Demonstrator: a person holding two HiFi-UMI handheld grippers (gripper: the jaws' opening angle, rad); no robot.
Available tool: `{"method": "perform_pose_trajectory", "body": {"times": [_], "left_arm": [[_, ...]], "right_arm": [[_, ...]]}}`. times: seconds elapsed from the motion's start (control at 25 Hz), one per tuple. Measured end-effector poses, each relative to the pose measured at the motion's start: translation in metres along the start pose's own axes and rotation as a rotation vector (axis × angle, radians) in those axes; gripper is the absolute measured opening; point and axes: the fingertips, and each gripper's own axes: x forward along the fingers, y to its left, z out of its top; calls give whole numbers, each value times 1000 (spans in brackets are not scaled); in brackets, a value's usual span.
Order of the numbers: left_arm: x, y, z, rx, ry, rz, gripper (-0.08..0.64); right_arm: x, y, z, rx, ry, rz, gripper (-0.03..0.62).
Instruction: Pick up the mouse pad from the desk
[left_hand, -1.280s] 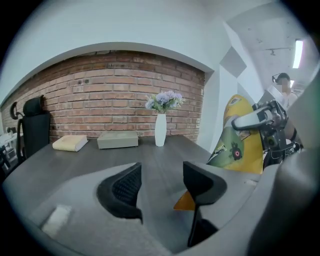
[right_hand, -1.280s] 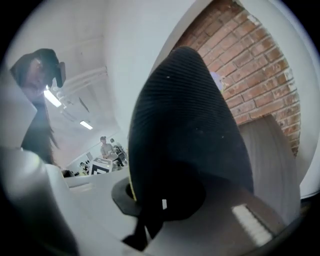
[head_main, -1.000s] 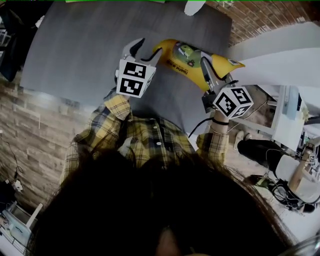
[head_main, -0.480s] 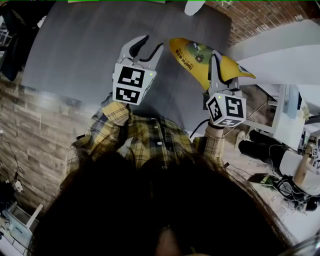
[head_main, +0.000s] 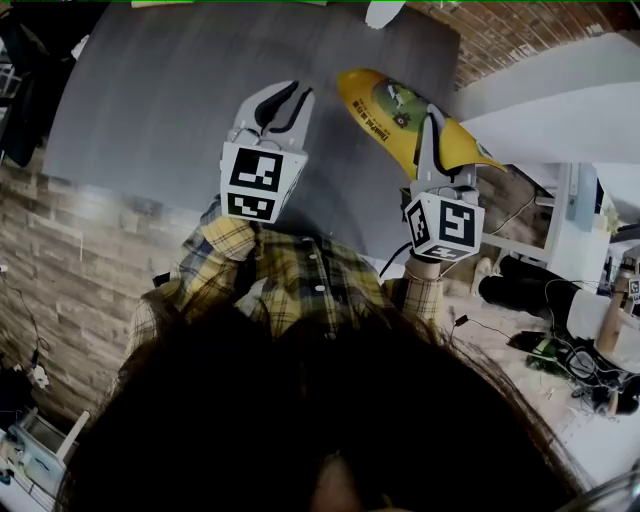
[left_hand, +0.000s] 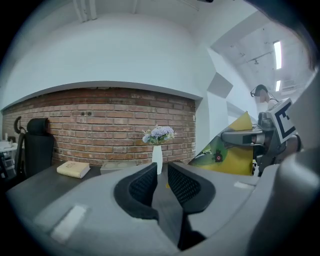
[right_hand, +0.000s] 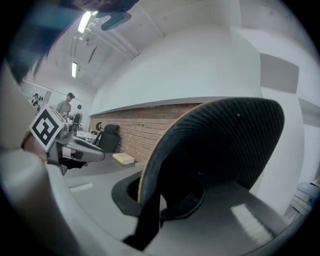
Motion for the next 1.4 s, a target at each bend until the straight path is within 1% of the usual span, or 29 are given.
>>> {"method": "perform_pose_trajectory", "body": {"times": [0.32,0.6,1.4], "left_arm": [[-2,4,-3,3,1,9,3],[-1,1,-9,10,15,-2,2],[4,4,-5,12,1,-8,0]], "right_arm": [[-1,-1,-7,33,9,-10,12],[-2,-6,-13,63,15,-17,12],[6,-7,-24,76,43,-10,12]]}}
